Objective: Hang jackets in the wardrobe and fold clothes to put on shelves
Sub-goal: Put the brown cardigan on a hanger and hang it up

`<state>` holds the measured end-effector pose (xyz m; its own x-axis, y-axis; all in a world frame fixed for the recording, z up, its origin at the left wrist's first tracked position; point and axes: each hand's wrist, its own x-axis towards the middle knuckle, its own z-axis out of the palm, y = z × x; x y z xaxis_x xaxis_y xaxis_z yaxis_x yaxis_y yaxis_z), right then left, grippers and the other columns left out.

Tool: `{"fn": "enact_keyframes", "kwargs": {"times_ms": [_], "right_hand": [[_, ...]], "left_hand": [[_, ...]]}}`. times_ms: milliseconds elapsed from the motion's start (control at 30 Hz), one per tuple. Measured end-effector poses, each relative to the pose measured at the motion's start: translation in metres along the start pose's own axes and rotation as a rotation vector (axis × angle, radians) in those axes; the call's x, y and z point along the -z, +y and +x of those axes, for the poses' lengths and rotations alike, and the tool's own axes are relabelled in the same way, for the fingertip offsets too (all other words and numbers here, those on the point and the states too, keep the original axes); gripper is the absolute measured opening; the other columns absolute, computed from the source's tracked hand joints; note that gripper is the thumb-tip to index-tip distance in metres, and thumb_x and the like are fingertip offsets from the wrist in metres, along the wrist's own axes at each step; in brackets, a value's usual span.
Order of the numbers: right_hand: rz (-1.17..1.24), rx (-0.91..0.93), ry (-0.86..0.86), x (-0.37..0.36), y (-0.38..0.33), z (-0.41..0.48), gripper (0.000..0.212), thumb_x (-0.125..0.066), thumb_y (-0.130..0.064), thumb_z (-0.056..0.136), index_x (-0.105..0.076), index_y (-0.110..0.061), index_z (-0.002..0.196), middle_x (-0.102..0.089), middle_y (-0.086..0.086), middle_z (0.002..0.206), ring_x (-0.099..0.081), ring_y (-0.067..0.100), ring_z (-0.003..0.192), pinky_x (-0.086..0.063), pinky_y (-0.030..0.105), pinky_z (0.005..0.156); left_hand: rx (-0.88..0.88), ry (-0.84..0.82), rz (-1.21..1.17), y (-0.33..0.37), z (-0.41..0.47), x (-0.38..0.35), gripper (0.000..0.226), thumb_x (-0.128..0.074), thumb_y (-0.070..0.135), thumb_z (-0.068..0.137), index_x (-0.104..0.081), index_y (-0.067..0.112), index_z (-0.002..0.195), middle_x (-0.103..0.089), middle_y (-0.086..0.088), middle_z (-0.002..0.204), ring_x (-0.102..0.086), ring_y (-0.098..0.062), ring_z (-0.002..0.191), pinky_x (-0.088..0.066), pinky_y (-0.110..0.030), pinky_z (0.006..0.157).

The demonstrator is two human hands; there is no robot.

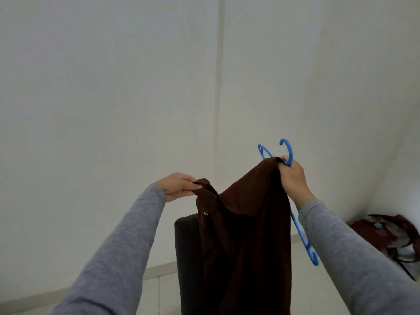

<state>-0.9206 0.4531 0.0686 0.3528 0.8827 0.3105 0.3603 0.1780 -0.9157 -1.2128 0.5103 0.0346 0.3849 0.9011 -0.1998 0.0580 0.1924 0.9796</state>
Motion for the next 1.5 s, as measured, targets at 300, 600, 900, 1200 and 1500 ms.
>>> {"fn": "enact_keyframes", "kwargs": {"times_ms": [300,600,900,1200,1500], "right_hand": [[-0.243,-0.059,-0.366,0.016,0.03,-0.004,0.016,-0.048,-0.005,0.092,-0.063,-0.012,0.089,-0.065,0.009,0.09,-0.06,0.021,0.086,-0.045,0.031,0.081],[0.023,-0.137,-0.557,0.022,0.019,-0.014,0.02,-0.054,-0.01,0.094,-0.055,-0.015,0.113,-0.066,0.01,0.107,-0.07,0.025,0.091,-0.057,0.03,0.072],[0.405,0.125,-0.05,0.006,-0.02,-0.014,0.015,-0.054,-0.015,0.095,-0.062,-0.004,0.099,-0.067,0.0,0.08,-0.043,0.009,0.057,-0.04,0.021,0.059],[0.887,0.124,0.048,-0.01,-0.075,-0.017,0.014,-0.052,-0.01,0.095,-0.064,-0.008,0.087,-0.053,0.0,0.064,-0.035,0.007,0.05,-0.032,0.015,0.047],[1.112,0.187,0.352,-0.028,-0.096,-0.028,0.017,-0.053,-0.009,0.094,-0.061,-0.012,0.079,-0.048,-0.001,0.057,-0.037,0.008,0.051,-0.032,0.015,0.046]], "left_hand": [[-0.047,0.278,0.142,0.029,0.013,-0.044,0.025,-0.048,-0.001,0.089,-0.052,0.01,0.068,-0.052,-0.002,0.066,-0.052,-0.006,0.057,-0.045,-0.014,0.051],[-0.139,0.554,0.32,0.051,0.034,-0.075,0.023,-0.055,0.012,0.079,-0.046,0.007,0.059,-0.045,-0.005,0.061,-0.045,-0.02,0.059,-0.036,-0.026,0.055],[-0.115,0.473,0.16,0.065,0.029,-0.095,0.007,-0.059,0.004,0.067,-0.052,0.002,0.069,-0.056,-0.012,0.069,-0.057,-0.027,0.066,-0.053,-0.032,0.069],[-0.098,0.538,0.126,0.064,0.025,-0.1,0.011,-0.055,0.002,0.076,-0.047,0.004,0.07,-0.049,-0.01,0.068,-0.049,-0.017,0.051,-0.039,-0.019,0.04],[-0.105,0.538,0.112,0.068,0.022,-0.109,0.013,-0.052,0.002,0.08,-0.045,0.004,0.069,-0.049,-0.01,0.071,-0.049,-0.017,0.051,-0.035,-0.015,0.032]]}}
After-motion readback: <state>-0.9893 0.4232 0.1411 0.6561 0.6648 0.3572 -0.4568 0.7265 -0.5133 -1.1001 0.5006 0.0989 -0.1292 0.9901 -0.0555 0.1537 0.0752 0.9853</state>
